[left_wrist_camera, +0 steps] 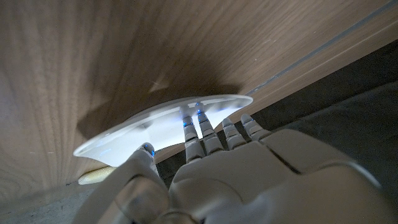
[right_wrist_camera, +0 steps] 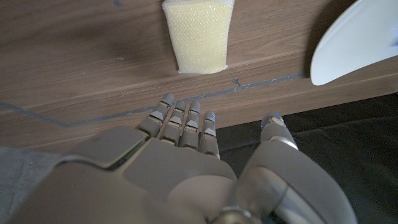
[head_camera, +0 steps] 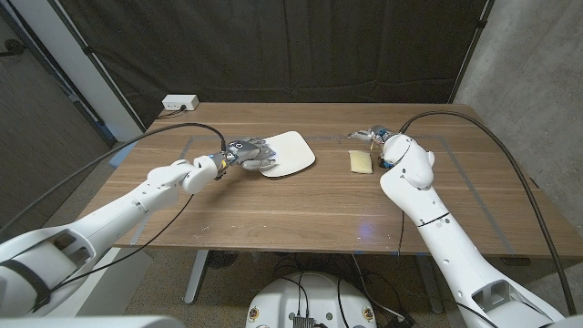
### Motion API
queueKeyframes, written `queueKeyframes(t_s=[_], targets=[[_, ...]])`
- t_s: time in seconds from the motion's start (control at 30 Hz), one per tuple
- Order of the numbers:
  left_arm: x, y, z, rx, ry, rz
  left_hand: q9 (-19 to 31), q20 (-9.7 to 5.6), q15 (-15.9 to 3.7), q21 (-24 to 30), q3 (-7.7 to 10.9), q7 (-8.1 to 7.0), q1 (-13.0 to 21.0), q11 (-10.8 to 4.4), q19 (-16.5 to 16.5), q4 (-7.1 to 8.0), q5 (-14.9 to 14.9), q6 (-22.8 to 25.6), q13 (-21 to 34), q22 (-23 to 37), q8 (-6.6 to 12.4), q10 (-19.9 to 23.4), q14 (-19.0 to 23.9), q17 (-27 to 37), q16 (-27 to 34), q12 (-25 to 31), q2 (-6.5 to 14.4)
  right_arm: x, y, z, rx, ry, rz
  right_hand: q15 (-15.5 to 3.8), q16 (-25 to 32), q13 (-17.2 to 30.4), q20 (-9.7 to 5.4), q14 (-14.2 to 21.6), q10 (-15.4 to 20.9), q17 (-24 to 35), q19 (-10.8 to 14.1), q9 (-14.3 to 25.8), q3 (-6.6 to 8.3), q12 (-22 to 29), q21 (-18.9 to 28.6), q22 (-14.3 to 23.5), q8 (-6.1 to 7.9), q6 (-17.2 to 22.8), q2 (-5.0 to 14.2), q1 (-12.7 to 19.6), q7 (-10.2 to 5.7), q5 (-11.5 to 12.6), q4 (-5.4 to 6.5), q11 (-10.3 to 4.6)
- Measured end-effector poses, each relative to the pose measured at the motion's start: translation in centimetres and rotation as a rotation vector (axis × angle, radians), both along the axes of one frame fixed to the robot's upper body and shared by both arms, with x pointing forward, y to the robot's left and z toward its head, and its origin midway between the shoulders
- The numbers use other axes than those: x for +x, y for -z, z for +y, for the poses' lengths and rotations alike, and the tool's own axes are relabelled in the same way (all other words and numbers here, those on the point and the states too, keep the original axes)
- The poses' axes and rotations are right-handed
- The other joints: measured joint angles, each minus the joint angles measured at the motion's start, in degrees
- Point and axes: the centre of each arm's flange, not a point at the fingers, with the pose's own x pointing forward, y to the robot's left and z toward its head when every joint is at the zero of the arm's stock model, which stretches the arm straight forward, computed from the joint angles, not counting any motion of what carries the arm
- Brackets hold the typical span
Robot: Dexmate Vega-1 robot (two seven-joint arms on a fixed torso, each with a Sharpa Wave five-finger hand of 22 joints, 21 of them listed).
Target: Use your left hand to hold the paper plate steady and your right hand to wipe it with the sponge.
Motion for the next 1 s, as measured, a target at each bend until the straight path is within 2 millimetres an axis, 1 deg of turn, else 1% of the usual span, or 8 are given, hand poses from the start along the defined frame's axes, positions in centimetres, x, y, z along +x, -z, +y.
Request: queueKeyframes(t_s=[0.2,0.33,0.37,0.47,0.57,0.63,0.8,1.0], targets=[[-0.2,0.0,0.2,-0.005,0.001,-0.001,0.0,0.0,0.0,0.0,-0.18,0.05,0.0,0.0,0.0,0.18,0.0,0.1,0.0,0.0,-0.3,0.0,0.0,0.0,0.0,0.0,0.0,0.1,0.5,1.8,-0.056,0.052,0.004,-0.98,-0.1,0.0,-0.3,0.1,0.3,0.1,0.3,0.0,-0.19,0.0,-0.2,0.0,0.22,0.6,-1.45,2.6,-0.61,0.4,-0.7,-0.37],[-0.3,0.1,0.4,-0.005,0.0,-0.001,0.0,0.0,0.0,0.0,-0.25,0.05,0.0,0.0,0.0,0.25,0.2,0.1,0.0,0.0,-0.44,0.0,0.0,0.0,0.0,-0.5,0.0,-0.2,0.3,1.3,-0.081,0.113,-0.013,-0.77,-0.6,0.0,-0.31,-1.0,-0.3,0.1,0.3,0.0,0.14,-0.3,-0.5,0.0,0.22,0.9,-1.95,5.2,-0.92,1.1,-1.02,-0.95],[-0.3,0.1,0.4,-0.008,0.0,-0.001,0.0,0.0,0.0,0.0,-0.25,0.05,0.0,0.0,0.0,0.25,0.2,0.1,0.0,0.0,-0.52,0.0,0.0,0.0,0.0,-0.5,0.0,0.1,0.7,2.6,-0.091,0.108,-0.001,-0.76,-0.7,0.0,-0.52,-1.3,-0.4,0.1,0.5,0.0,0.22,-0.3,-0.5,0.0,0.22,1.0,-1.94,5.9,-0.99,1.4,-1.1,-1.03],[-0.4,0.0,0.5,-0.009,0.001,-0.001,0.0,0.0,0.0,0.0,-0.25,0.05,0.0,0.0,0.0,0.25,0.2,0.1,0.0,0.0,-0.51,0.0,0.0,0.0,0.0,-0.5,0.0,0.2,1.0,3.2,-0.108,0.134,0.003,-0.51,-0.7,0.0,-0.63,-2.0,-0.8,0.1,0.6,0.0,0.27,-0.7,-0.9,0.0,0.22,1.1,-2.06,7.7,-1.15,1.8,-1.15,-1.45],[-0.4,0.1,0.5,-0.01,0.002,-0.001,0.0,0.0,0.0,0.0,-0.24,0.05,-0.2,0.0,0.0,0.25,0.2,0.1,0.0,0.0,-0.51,0.0,0.0,0.0,0.0,-0.4,-0.1,0.4,1.4,3.9,-0.122,0.161,0.006,0.02,-0.7,0.0,-0.79,-3.3,-1.8,0.1,-0.7,0.0,0.28,-1.3,-1.4,0.0,0.22,0.8,-2.46,9.6,-1.89,2.1,-1.14,-1.37],[-0.4,0.1,0.5,-0.01,0.001,-0.001,0.0,0.0,0.0,0.0,-0.24,0.05,-0.5,0.0,0.0,0.25,0.2,0.1,0.0,0.0,-0.51,0.0,0.0,0.0,0.0,-0.4,0.1,0.3,1.1,3.6,-0.13,0.182,-0.005,0.35,-0.9,0.0,-0.88,-4.1,-2.2,0.1,-1.4,0.0,0.45,-1.4,-1.8,0.0,-0.05,0.7,-2.68,10.1,-1.98,2.1,-0.97,-1.54],[-0.4,0.1,0.6,-0.012,0.003,0.0,0.0,0.0,0.0,0.0,-0.24,0.05,-1.0,0.0,0.0,0.25,0.2,0.1,0.0,0.0,-0.51,0.0,0.0,0.0,0.0,-0.4,-0.4,0.7,1.9,5.0,-0.143,0.218,-0.002,0.78,-1.1,0.0,-0.55,-5.3,-2.6,0.1,-2.1,0.0,0.43,-1.4,-2.2,0.0,-0.06,0.5,-2.58,10.5,-2.42,2.2,-0.65,-1.34],[-0.3,0.0,0.8,-0.012,0.005,0.001,0.0,0.0,0.0,0.0,-0.24,0.05,-1.0,0.0,0.0,0.25,0.2,0.1,0.0,0.0,-0.52,0.0,0.0,0.0,0.0,-0.4,-0.4,1.1,2.5,5.8,-0.15,0.269,-0.011,0.53,-0.7,0.0,-0.4,-5.0,-2.8,0.4,-2.3,0.0,0.43,-1.4,-2.7,0.1,-0.06,0.9,-2.12,13.3,-5.08,2.6,-0.65,-1.56]])
